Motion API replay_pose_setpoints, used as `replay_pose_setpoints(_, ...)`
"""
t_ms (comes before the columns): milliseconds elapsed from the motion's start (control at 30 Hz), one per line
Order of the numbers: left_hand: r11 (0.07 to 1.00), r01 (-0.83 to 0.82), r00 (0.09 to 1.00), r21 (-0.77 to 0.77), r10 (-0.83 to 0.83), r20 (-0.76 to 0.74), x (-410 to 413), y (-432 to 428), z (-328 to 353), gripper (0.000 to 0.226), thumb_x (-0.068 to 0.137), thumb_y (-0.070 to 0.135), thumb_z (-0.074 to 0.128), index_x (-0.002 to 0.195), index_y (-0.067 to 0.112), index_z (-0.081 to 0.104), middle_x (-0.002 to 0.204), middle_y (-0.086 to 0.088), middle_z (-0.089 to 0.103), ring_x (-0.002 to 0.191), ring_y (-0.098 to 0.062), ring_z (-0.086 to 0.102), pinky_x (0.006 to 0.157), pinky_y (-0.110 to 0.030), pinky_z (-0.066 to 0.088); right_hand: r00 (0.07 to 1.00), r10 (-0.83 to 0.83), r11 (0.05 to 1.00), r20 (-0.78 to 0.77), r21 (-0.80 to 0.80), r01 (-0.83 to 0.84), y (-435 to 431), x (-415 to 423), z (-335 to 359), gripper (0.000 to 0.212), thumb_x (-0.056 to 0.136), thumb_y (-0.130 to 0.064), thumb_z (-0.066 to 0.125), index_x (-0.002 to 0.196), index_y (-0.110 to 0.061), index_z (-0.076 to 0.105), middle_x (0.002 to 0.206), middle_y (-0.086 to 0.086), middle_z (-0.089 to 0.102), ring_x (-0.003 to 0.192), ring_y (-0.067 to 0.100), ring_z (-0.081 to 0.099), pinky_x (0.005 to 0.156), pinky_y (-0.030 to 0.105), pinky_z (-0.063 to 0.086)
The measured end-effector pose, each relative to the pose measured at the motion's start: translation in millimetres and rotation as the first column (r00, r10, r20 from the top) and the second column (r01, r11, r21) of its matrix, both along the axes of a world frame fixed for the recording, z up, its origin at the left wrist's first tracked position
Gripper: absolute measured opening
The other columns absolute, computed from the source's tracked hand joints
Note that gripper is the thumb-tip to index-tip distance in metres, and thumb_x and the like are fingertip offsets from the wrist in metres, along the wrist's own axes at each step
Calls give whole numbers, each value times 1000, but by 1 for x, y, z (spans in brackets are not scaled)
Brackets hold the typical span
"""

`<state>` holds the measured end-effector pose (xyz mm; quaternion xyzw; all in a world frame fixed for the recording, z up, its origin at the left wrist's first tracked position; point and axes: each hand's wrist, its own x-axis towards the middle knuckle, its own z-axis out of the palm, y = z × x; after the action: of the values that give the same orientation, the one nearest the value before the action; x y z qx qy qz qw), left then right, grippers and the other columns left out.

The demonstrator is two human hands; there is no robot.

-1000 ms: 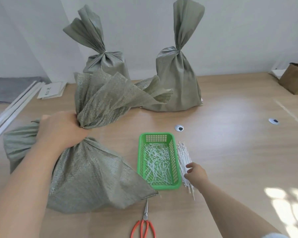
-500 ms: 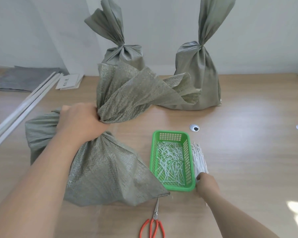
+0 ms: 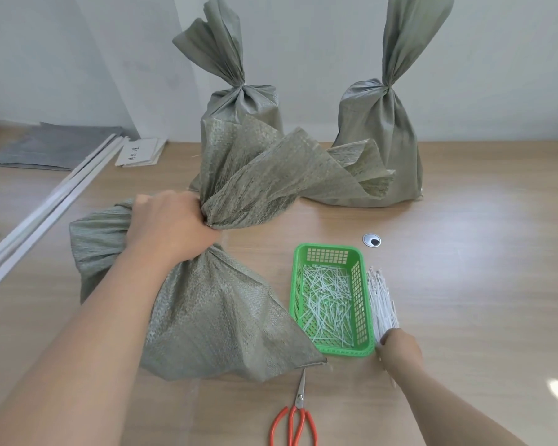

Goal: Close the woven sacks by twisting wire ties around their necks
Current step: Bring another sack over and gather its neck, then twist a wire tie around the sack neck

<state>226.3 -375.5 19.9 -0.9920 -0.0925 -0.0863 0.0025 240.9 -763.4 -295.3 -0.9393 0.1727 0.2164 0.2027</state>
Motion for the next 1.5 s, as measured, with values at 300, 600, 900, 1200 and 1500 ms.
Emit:
replay_pose_setpoints(300,999,-30,999,18,29,18,0,-2,1,55,76,76,56,67,23,60,70,2,59,80,-25,55,86,-39,38,996,-63,998,56,27,62,-4,-8,8,14,78,-20,56,77,-11,68,73,7,68,69,26,62,56,27,44)
replay_pose_setpoints(600,1000,-3,1000,-5,3,-23,7,6,-2,52,81,74,57,68,23,59,70,5,59,81,-23,53,83,-39,35,910,-242,969,338,142,205,-9,-21,61,9,88,-21,55,84,-20,63,75,-2,65,71,22,59,60,32,48)
replay_pose_setpoints(900,991,133,980,0,-131,-148,13,13,11,42,88,61,52,70,24,55,68,8,56,76,-22,53,82,-37,29,717,-375,926,588,274,260,15,-21,147,3,84,-20,62,84,-18,65,84,-2,69,82,26,62,72,35,47)
replay_pose_setpoints(1200,896,266,885,-355,-373,-278,18,31,35,30,77,50,65,91,24,67,94,2,70,90,-23,66,83,-35,57,638,-395,816,661,571,-87,109,-22,254,11,90,-8,62,80,-13,61,67,5,70,63,24,67,62,38,54)
replay_pose_setpoints(1500,482,402,817,-779,-572,67,13,53,18,36,65,50,73,86,21,73,80,1,76,80,-21,72,84,-41,59,759,-431,554,487,807,-204,246,-37,307,21,96,-1,46,76,-9,45,59,2,35,45,12,27,42,22,22)
